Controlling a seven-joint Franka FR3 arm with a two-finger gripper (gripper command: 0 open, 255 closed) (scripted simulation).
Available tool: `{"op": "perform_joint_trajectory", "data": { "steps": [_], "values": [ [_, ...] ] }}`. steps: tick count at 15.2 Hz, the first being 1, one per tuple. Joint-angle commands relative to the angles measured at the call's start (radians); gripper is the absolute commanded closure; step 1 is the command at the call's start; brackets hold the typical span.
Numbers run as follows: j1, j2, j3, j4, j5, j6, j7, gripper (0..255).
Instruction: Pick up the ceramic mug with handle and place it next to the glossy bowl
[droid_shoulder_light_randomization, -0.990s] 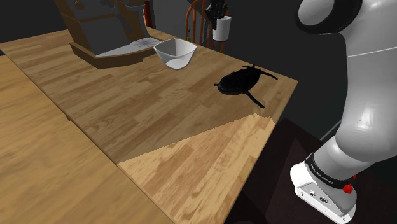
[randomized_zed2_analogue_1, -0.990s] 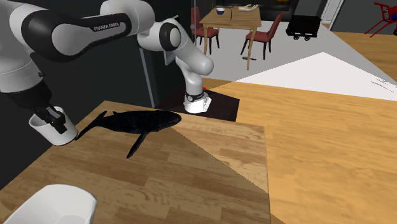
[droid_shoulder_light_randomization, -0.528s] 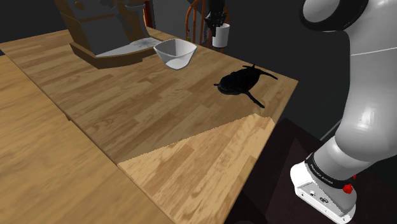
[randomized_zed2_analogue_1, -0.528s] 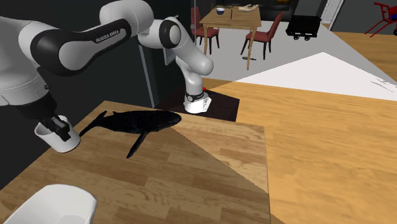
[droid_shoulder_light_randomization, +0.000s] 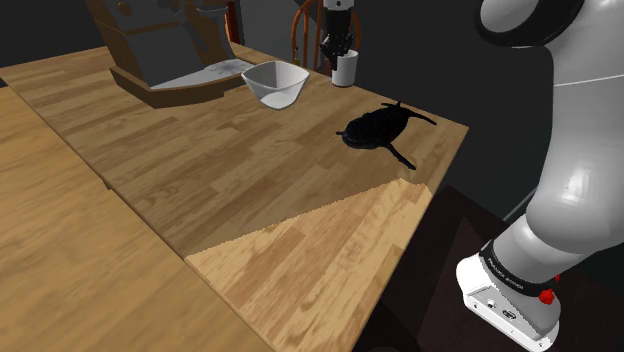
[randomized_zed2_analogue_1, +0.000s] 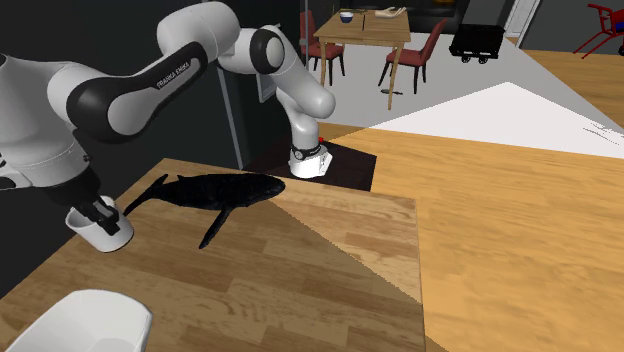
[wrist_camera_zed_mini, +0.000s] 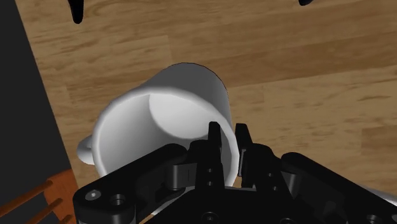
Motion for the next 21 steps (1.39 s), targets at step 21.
{"op": "perform_joint_trajectory", "data": {
  "steps": [21],
  "values": [
    [-0.015,0.022,-0.006,-0.211,-0.011,0.232,0.023,255]
  ]
}}
